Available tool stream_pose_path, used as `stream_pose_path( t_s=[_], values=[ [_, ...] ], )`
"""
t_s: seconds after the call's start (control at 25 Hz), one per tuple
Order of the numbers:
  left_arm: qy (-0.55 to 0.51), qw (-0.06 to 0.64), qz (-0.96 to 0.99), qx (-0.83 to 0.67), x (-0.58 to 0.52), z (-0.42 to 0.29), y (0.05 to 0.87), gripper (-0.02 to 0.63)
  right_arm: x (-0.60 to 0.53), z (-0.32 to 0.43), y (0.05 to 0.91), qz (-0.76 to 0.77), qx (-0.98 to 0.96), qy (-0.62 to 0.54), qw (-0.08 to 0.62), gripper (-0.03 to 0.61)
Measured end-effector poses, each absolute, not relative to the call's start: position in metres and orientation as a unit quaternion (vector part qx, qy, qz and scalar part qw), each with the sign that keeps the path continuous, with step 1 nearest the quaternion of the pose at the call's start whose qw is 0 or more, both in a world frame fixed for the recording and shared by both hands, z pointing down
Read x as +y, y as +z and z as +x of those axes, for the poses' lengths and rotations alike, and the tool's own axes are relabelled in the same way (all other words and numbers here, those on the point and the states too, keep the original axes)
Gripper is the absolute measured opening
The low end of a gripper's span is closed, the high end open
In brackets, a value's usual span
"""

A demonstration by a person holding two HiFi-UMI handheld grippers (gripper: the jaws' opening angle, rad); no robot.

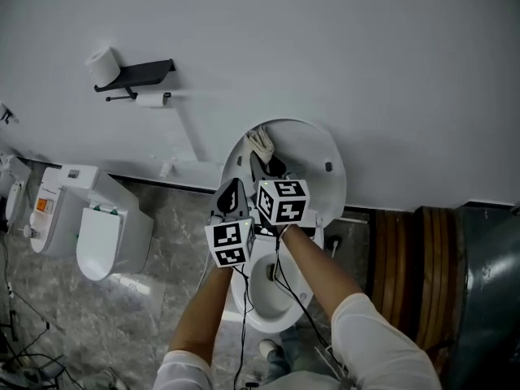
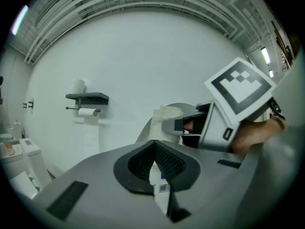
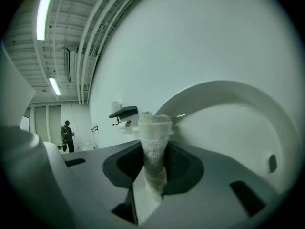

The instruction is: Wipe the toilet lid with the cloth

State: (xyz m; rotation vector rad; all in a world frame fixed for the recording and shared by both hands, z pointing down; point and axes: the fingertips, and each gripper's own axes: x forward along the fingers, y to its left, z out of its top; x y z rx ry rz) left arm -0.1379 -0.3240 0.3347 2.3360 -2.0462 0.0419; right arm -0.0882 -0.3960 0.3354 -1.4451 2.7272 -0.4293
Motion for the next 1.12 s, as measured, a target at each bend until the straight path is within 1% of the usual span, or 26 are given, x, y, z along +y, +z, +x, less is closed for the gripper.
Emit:
stream_pose_path(
  t_s=[0.16, 0.32, 0.4, 0.52, 0.68, 0.84, 0.96, 1.12],
  values=[
    [0.015, 0.03, 0.753, -0.657, -0.322, -0.14, 0.342, 0.011, -0.416, -0.099, 0.349, -0.472, 0.868, -0.153, 0.003, 0.087],
    [0.01, 0.036, 0.758, -0.651, -0.322, -0.138, 0.349, 0.011, -0.434, -0.082, 0.354, -0.517, 0.843, -0.147, -0.005, 0.087],
    [0.003, 0.046, 0.764, -0.644, -0.32, -0.134, 0.351, 0.011, -0.44, -0.063, 0.351, -0.545, 0.829, -0.129, -0.009, 0.087],
    [-0.016, 0.06, 0.778, -0.626, -0.316, -0.124, 0.346, 0.011, -0.443, -0.021, 0.347, -0.588, 0.798, -0.133, 0.012, 0.087],
    [-0.013, 0.051, 0.791, -0.609, -0.315, -0.11, 0.342, 0.011, -0.441, 0.044, 0.35, -0.649, 0.747, -0.137, 0.033, 0.087],
    [-0.012, 0.05, 0.792, -0.609, -0.317, -0.105, 0.342, 0.011, -0.436, 0.077, 0.365, -0.676, 0.721, -0.15, 0.021, 0.087],
    [0.0, 0.049, 0.783, -0.62, -0.317, -0.112, 0.348, 0.011, -0.425, 0.066, 0.364, -0.66, 0.741, -0.122, 0.02, 0.087],
    [0.018, 0.056, 0.767, -0.639, -0.314, -0.139, 0.367, 0.011, -0.398, -0.008, 0.365, -0.582, 0.811, -0.057, 0.022, 0.087]
  ],
)
